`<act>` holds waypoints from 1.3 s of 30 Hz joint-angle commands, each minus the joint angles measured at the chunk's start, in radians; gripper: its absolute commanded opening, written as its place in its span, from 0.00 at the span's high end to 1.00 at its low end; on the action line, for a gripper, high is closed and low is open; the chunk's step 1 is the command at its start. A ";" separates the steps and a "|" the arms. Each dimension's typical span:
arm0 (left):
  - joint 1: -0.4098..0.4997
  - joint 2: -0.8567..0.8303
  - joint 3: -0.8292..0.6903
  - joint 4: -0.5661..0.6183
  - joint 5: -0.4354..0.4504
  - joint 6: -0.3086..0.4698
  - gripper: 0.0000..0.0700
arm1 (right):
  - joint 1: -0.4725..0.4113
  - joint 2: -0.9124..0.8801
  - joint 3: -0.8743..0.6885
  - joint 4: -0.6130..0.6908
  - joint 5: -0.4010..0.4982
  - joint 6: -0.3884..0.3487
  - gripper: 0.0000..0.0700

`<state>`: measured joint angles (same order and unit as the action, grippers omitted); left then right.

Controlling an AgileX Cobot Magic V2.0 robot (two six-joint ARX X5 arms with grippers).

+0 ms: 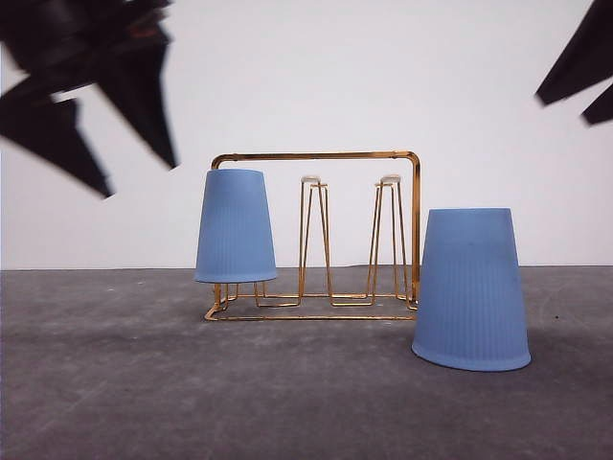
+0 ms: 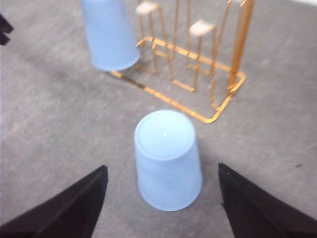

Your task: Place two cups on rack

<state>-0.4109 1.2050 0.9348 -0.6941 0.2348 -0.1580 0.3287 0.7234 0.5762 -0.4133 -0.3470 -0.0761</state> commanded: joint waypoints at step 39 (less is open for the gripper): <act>0.014 -0.492 -0.210 -0.098 -0.089 -0.104 0.39 | 0.055 0.508 0.546 -0.147 0.092 0.102 0.54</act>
<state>-0.3946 0.7074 0.7189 -0.7971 0.1516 -0.2565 0.3786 1.2232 1.0926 -0.5741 -0.2632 0.0328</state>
